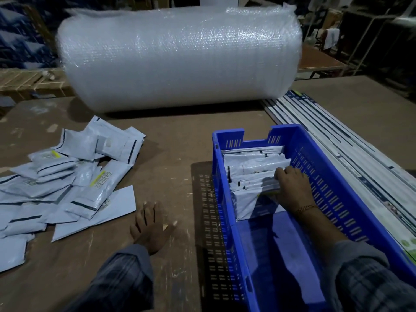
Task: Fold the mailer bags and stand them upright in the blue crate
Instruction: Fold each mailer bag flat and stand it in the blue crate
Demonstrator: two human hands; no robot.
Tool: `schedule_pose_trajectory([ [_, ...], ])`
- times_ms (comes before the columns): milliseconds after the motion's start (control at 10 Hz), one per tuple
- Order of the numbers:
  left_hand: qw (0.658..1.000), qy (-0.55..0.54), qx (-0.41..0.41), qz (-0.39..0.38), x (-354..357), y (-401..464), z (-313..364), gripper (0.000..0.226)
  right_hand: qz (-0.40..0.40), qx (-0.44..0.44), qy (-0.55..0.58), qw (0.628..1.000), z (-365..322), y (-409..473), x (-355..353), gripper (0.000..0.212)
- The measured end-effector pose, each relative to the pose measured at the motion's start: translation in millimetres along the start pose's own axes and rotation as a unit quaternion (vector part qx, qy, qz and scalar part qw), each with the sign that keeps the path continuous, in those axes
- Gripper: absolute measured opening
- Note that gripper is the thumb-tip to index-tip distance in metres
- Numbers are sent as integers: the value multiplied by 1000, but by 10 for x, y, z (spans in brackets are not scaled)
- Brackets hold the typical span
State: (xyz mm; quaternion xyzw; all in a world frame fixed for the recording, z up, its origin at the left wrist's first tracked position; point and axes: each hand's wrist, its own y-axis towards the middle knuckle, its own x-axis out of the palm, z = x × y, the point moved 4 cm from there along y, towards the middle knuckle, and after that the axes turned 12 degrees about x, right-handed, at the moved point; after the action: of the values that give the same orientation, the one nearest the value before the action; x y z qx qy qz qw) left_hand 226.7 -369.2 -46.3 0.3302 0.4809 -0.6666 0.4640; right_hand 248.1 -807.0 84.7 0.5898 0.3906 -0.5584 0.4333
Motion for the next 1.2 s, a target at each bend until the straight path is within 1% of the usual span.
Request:
schedule_pose_trajectory([
  [100, 1000, 4, 31, 6, -12, -26, -91, 95, 32, 4, 17, 999, -43, -47, -140, 57],
  [200, 995, 39, 77, 45, -21, -148, -301, 86, 94, -6, 66, 993, -152, -143, -438, 50],
  [300, 986, 60, 125, 92, -23, -345, -619, 71, 115, -32, 108, 987, -409, -293, -795, 39],
  [400, 970, 100, 182, 124, -93, -483, -981, 71, 98, -80, 140, 982, -849, -518, -1110, 31],
  [500, 967, 114, 195, 116, -162, -575, -1380, 68, 75, -133, 163, 975, -1414, -771, -1322, 31],
  [600, 968, 89, 201, 121, -342, -691, -1679, 67, 53, -177, 171, 968, -1984, -999, -1425, 29],
  [700, 976, 0, 178, 127, -471, -725, -1995, 81, 20, -206, 196, 958, -2516, -1184, -1376, 35],
  [800, 980, -18, 156, 126, -649, -789, -2189, 100, 0, -213, 190, 958, -3008, -1335, -1168, 29],
  [900, 979, 11, 175, 103, -862, -877, -2375, 97, -32, -209, 204, 956, -3475, -1481, -878, 27],
  [1000, 976, 21, 187, 115, -850, -856, -2730, 97, -86, -193, 258, 943, -3933, -1588, -517, 25],
  [1100, 968, 36, 217, 121, -868, -829, -3018, 92, -141, -165, 290, 932, -4378, -1635, -129, 27],
  [1200, 956, -12, 234, 179, -818, -758, -3198, 68, -178, -132, 304, 927, -4772, -1639, 234, 31],
])
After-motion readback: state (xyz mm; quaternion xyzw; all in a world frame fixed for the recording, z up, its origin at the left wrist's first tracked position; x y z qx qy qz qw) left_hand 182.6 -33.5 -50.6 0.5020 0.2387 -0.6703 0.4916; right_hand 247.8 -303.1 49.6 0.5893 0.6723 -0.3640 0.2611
